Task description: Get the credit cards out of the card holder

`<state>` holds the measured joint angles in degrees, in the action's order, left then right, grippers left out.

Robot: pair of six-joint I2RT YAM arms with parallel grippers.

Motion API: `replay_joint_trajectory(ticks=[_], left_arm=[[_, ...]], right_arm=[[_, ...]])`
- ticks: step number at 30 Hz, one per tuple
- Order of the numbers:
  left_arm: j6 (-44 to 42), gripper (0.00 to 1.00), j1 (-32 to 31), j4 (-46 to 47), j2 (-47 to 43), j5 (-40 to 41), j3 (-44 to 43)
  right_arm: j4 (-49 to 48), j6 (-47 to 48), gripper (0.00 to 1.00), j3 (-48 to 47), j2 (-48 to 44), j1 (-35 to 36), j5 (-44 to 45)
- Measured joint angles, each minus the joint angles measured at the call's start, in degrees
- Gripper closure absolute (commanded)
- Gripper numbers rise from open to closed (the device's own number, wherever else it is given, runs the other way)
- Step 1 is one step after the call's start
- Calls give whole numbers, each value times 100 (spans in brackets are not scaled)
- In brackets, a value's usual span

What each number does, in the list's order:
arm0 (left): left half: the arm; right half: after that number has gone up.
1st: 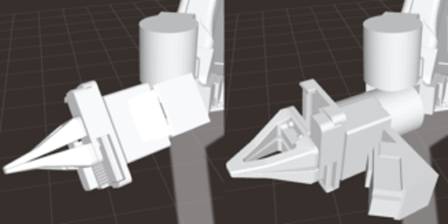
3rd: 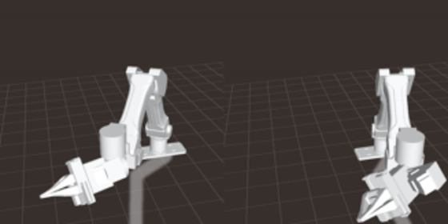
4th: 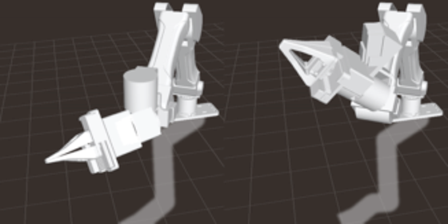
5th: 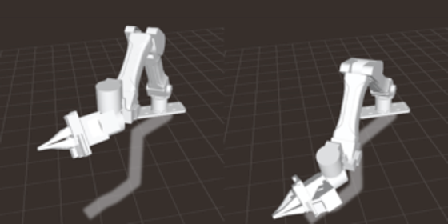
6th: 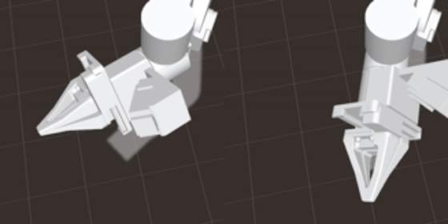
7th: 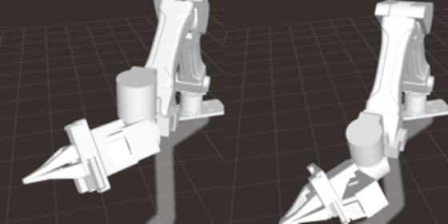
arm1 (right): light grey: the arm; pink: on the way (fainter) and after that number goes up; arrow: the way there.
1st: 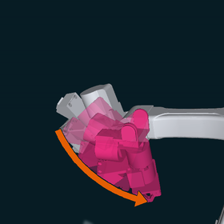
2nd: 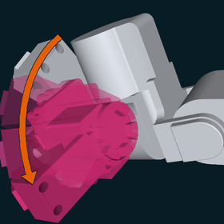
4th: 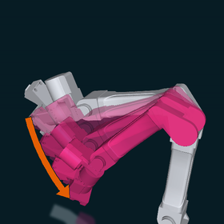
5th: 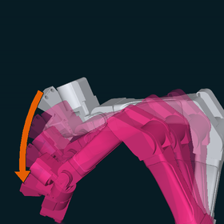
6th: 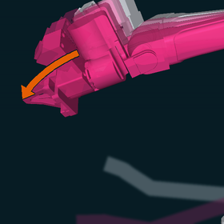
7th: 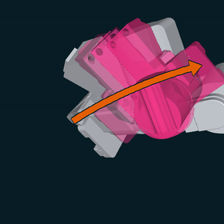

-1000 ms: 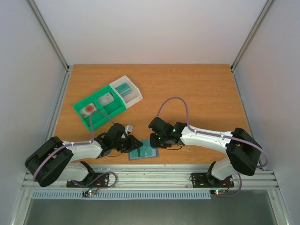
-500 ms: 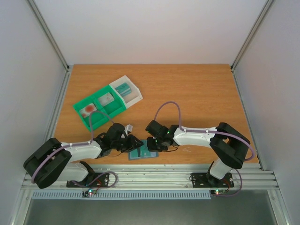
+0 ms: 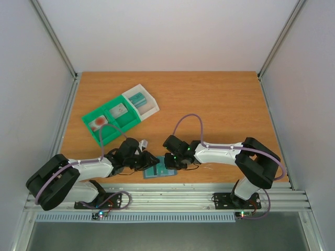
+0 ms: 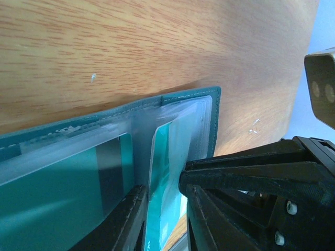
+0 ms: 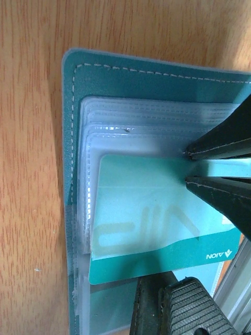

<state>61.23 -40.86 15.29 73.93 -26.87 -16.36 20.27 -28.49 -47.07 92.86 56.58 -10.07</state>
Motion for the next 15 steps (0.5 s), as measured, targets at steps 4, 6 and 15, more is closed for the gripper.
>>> replay_joint_trajectory(ticks=[4,6,15], left_arm=[[4,82,0,28,46,-17,28],[13,84,0,42,76,-42,48],[28,85,0,70,114,-83,52]], right_arm=[[-44,-17,89,42,-33,0,31],[-46,-22,89,52,-46,0,42],[-39,-26,89,76,-74,0,79]])
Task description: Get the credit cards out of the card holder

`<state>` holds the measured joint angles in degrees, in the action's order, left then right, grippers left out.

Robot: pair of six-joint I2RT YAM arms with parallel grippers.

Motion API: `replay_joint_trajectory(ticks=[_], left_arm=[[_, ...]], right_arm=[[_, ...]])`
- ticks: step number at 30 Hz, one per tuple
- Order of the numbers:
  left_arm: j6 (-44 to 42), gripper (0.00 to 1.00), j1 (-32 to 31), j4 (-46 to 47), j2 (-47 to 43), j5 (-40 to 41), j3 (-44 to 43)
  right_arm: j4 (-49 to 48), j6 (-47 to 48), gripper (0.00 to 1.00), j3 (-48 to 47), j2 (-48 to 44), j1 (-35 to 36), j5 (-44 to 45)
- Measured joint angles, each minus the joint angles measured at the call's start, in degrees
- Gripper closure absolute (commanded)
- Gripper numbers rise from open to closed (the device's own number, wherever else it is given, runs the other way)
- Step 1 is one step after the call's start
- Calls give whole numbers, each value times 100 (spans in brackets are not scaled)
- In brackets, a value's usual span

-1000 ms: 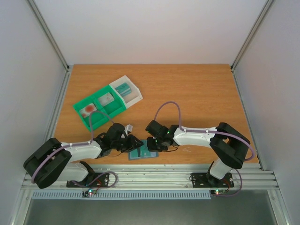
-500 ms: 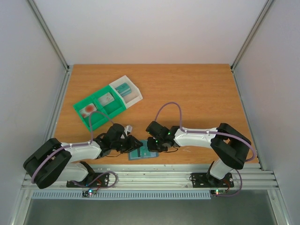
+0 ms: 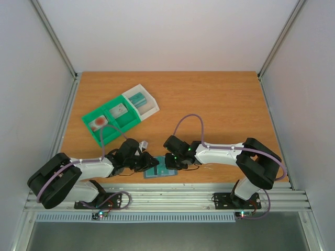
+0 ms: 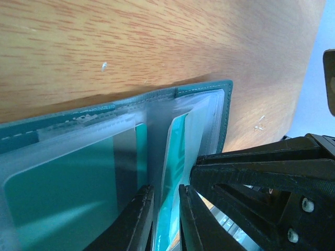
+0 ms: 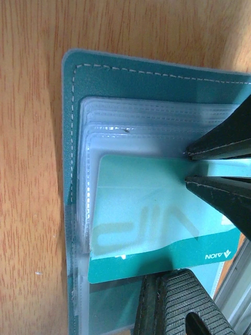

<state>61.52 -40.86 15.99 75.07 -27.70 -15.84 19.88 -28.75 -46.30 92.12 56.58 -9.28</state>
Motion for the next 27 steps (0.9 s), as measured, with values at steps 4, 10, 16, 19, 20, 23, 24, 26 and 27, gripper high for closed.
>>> replay_joint_trajectory(ticks=[4,10,16,19,20,23,24,26,27], left_arm=[[0,83,0,13,44,-2,0],[0,83,0,79,160,-55,0],[63,98,0,98,208,-57,0],[74,100,-4,94,205,-59,-7],[76,100,-4,92,205,-59,-15],[37,100,-4,57,205,-59,-66],[22,100,-4,26,205,-59,-92],[-7,100,-4,-22,205,-61,-131],[-28,100,-4,-42,203,-61,-140]], right_arm=[[-9,-2,89,9,-2,0,0],[-24,-37,89,20,-11,2,4],[-94,-92,89,85,-48,4,39],[-120,-127,89,138,-92,7,103],[-129,-133,89,162,-111,7,125],[-133,-168,89,238,-190,7,221],[-133,-186,89,256,-205,7,243],[-149,-208,89,286,-234,7,269],[-153,-214,89,289,-236,7,271]])
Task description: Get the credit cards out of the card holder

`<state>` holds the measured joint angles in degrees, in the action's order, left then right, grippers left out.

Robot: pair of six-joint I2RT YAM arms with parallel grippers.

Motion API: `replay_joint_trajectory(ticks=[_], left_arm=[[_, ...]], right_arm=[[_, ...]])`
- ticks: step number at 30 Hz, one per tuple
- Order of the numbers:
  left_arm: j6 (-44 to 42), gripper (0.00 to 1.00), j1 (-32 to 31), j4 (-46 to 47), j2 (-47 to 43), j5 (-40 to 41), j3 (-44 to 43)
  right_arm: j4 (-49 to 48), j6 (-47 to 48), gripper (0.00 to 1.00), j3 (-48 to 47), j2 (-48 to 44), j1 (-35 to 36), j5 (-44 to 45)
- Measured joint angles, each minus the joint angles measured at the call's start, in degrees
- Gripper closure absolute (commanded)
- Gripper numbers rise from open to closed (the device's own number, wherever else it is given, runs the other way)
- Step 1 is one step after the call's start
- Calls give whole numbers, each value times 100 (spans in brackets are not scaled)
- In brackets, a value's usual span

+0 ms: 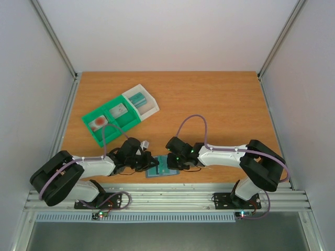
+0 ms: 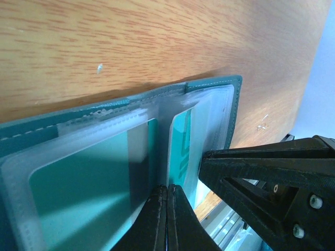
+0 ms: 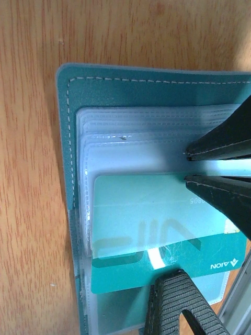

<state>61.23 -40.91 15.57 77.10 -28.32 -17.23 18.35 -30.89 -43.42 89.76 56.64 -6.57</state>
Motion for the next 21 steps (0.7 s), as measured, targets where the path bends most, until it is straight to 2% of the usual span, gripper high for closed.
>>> replay_joint_trajectory(ticks=[4,7,11,13,21], left_arm=[[-52,98,0,-116,-28,4,-4],[-92,92,0,-188,-92,7,-4],[-162,96,0,-319,-101,20,-4],[-175,95,0,-315,-96,11,-7],[15,87,0,164,247,-162,0]], right_arm=[[-20,-9,89,-2,2,0,2],[-24,-11,89,-2,2,0,2],[-17,-9,89,-7,0,0,7],[-17,-9,89,-7,-2,0,7],[-20,-15,89,-7,-2,0,4]])
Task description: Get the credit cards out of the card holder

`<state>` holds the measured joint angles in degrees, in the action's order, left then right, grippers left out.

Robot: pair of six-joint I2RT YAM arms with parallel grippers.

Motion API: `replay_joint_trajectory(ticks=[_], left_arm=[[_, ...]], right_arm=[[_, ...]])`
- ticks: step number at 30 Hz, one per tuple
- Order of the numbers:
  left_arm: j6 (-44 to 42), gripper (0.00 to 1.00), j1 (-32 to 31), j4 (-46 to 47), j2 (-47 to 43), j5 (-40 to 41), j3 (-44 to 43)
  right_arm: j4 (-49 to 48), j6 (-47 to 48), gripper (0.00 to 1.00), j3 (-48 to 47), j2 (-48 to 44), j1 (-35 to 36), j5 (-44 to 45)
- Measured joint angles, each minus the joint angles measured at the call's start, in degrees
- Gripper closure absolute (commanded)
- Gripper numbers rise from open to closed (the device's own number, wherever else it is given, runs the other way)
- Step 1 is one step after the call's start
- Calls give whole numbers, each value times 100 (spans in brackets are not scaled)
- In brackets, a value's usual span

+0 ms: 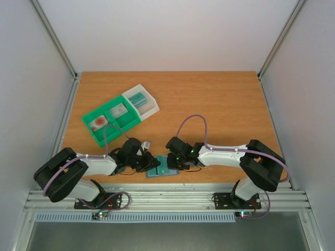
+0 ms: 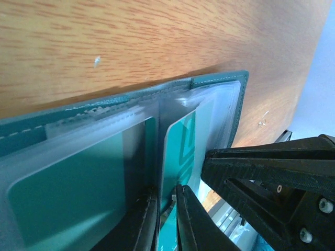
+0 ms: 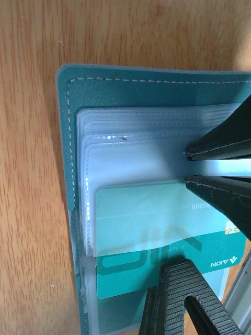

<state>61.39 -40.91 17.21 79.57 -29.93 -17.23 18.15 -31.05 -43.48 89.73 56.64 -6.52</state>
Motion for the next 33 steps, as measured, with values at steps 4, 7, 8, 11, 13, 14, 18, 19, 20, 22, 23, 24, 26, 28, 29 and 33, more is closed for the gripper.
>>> replay_joint_trajectory(ticks=[4,7,8,11,13,14,18,19,20,22,23,24,26,28,29,33], left_arm=[[120,85,0,138,44,-33,11],[155,85,0,160,44,-33,11],[164,85,0,166,44,-35,11],[208,82,0,197,44,-33,11],[249,80,0,258,44,-33,37],[260,80,0,284,44,-33,55],[337,85,0,424,42,-31,149],[369,85,0,448,42,-31,164],[389,85,0,461,42,-33,173],[426,84,0,527,74,-42,173],[459,84,-2,579,109,-50,175],[487,84,-4,621,136,-57,177],[570,83,-24,706,162,-57,201],[634,80,-63,741,166,-57,212],[664,79,-96,748,166,-52,216],[748,77,-240,678,101,13,214]], right_arm=[[-2,0,89,2,0,0,0],[-4,0,89,2,0,0,0],[-4,0,89,2,0,0,0],[-4,0,89,2,0,0,0],[-4,0,89,2,0,0,0],[-4,0,89,2,0,0,0],[-4,0,89,2,0,0,0],[-7,0,89,2,0,0,0],[-7,0,89,2,0,0,0],[-4,0,89,2,0,0,0],[-4,0,89,2,0,0,0],[-4,0,89,2,0,0,0],[-7,0,89,2,0,0,0],[-7,0,89,4,0,0,0],[-9,0,89,4,0,0,0],[-20,0,89,13,-2,0,0]])
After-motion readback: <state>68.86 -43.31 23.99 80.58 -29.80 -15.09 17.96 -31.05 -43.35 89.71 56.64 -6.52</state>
